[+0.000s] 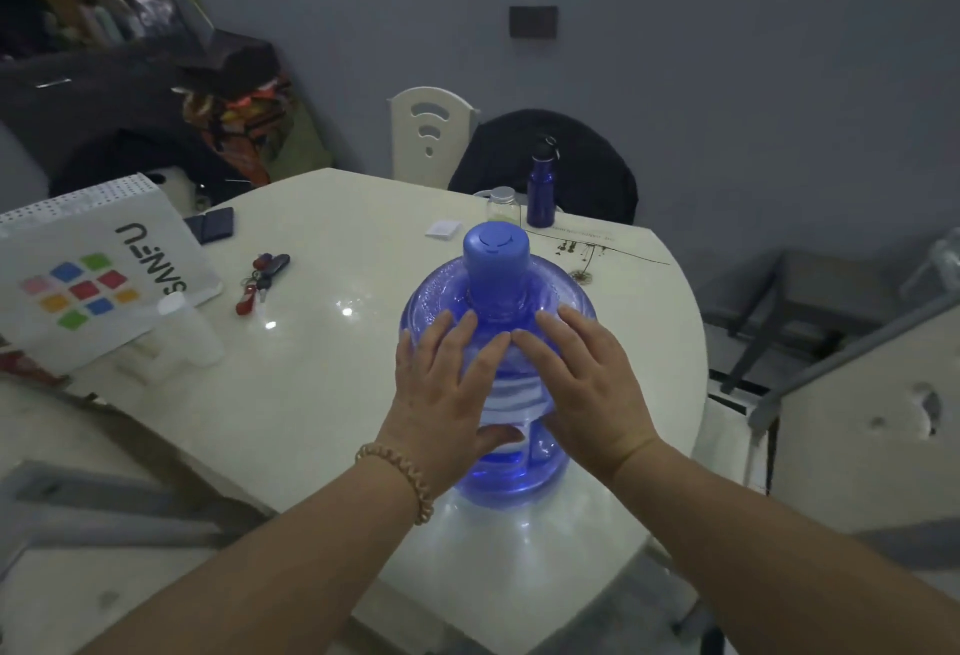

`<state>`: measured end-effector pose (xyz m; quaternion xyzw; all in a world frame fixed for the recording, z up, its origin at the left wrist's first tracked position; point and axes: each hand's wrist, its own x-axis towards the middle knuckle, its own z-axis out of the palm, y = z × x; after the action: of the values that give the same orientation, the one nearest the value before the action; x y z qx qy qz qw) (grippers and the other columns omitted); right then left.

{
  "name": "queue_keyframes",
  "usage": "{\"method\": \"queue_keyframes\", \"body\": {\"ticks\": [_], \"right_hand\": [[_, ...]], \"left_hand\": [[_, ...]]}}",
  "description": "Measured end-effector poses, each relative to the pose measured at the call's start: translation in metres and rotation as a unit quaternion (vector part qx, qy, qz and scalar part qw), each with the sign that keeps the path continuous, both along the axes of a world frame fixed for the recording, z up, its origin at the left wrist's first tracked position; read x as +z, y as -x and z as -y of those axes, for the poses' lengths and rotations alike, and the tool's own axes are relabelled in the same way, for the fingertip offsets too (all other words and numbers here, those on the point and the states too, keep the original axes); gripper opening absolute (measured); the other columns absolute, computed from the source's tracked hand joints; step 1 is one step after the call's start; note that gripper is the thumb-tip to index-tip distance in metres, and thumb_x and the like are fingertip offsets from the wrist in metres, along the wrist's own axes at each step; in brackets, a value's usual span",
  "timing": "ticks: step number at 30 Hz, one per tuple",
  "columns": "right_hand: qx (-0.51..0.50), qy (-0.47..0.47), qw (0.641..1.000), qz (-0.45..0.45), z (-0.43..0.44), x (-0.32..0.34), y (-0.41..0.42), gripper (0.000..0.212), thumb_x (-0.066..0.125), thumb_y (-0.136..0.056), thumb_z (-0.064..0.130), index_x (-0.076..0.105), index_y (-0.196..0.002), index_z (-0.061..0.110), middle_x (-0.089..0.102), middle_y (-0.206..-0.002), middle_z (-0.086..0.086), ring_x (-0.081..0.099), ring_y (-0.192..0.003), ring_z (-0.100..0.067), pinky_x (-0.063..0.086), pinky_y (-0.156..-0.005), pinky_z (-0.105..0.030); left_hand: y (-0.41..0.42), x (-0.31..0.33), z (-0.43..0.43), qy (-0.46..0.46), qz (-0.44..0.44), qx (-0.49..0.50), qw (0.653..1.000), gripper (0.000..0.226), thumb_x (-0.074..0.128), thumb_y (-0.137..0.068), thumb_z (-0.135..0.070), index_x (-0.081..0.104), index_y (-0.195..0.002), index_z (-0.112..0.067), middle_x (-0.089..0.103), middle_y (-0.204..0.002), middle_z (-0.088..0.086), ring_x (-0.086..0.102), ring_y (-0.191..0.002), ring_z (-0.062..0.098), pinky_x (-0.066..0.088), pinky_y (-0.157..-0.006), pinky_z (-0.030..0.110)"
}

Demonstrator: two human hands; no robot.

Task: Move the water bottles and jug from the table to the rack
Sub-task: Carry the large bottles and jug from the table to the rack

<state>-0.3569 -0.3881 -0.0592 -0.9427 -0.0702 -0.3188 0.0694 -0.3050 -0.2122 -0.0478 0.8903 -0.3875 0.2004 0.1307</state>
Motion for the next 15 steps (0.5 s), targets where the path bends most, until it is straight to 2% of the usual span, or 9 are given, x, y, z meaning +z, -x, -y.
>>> {"method": "queue_keyframes", "body": {"ticks": [5, 9, 12, 15], "right_hand": [[0.03, -0.009, 0.999, 0.034, 0.011, -0.002, 0.053, 0.08, 0.08, -0.058, 0.001, 0.045, -0.127, 0.017, 0.057, -0.126, -0.014, 0.044, -0.121, -0.034, 0.047, -0.092, -0.052], [0.032, -0.005, 0.999, 0.027, 0.012, -0.001, 0.081, 0.083, 0.08, -0.056, 0.001, 0.043, -0.129, 0.018, 0.057, -0.127, -0.014, 0.045, -0.12, -0.034, 0.047, -0.093, -0.052], [0.036, -0.008, 0.999, 0.011, 0.013, 0.001, 0.089, 0.086, 0.081, -0.055, 0.004, 0.042, -0.131, 0.019, 0.057, -0.128, -0.013, 0.042, -0.122, -0.032, 0.046, -0.095, -0.05], [0.046, -0.005, 0.999, 0.005, 0.015, 0.003, 0.086, 0.089, 0.084, -0.055, 0.009, 0.042, -0.132, 0.02, 0.055, -0.129, -0.012, 0.042, -0.123, -0.032, 0.043, -0.096, -0.047]], "left_hand": [[0.061, 0.002, 0.007, -0.008, -0.012, 0.017, 1.0, 0.097, 0.075, -0.059, -0.059, 0.032, -0.138, -0.025, 0.041, -0.142, 0.016, 0.027, -0.133, 0.035, 0.033, -0.1, 0.065], [0.091, 0.003, 0.006, -0.029, -0.027, 0.024, 0.999, 0.099, 0.077, -0.063, -0.057, 0.026, -0.142, -0.025, 0.035, -0.147, 0.014, 0.025, -0.137, 0.035, 0.031, -0.104, 0.062], [0.103, 0.013, 0.002, -0.057, -0.018, 0.022, 0.998, 0.09, 0.066, -0.069, -0.063, 0.027, -0.142, -0.026, 0.037, -0.147, 0.011, 0.032, -0.136, 0.033, 0.034, -0.104, 0.059], [0.098, 0.033, -0.001, -0.028, 0.001, -0.011, 1.0, 0.076, 0.052, -0.073, -0.065, 0.035, -0.137, -0.026, 0.045, -0.14, 0.007, 0.044, -0.127, 0.028, 0.038, -0.101, 0.053]]}}
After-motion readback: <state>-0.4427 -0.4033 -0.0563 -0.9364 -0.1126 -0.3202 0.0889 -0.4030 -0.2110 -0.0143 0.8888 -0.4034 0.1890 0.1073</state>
